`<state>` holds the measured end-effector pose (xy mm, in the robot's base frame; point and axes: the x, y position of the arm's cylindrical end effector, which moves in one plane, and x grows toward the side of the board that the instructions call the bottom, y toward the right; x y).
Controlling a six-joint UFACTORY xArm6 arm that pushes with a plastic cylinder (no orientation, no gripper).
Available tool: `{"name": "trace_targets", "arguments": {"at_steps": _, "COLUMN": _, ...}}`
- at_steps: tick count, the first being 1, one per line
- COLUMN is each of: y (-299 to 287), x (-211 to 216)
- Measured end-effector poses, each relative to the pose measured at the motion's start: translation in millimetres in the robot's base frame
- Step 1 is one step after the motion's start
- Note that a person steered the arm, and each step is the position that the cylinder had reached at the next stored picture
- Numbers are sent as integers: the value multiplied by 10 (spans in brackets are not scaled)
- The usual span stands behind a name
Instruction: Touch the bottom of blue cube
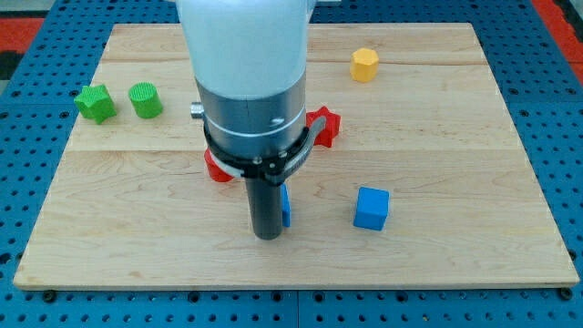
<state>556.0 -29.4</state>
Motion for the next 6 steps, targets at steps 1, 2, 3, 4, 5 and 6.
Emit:
{"name": "trace_targets", "arguments": {"at_steps": 1, "y": 41, "x": 47}}
{"name": "trace_targets", "arguments": {"at_steps": 2, "y": 590, "x": 47}}
{"name": "trace_targets", "arguments": {"at_steps": 3, "y": 777, "x": 47}}
{"name": "trace_targets", "arguments": {"at_steps": 4, "y": 962, "x": 47}}
{"name": "trace_targets", "arguments": {"at_steps": 5, "y": 1336, "x": 47}}
{"name": "trace_targets", "arguments": {"at_steps": 6, "y": 1490, "x": 140}}
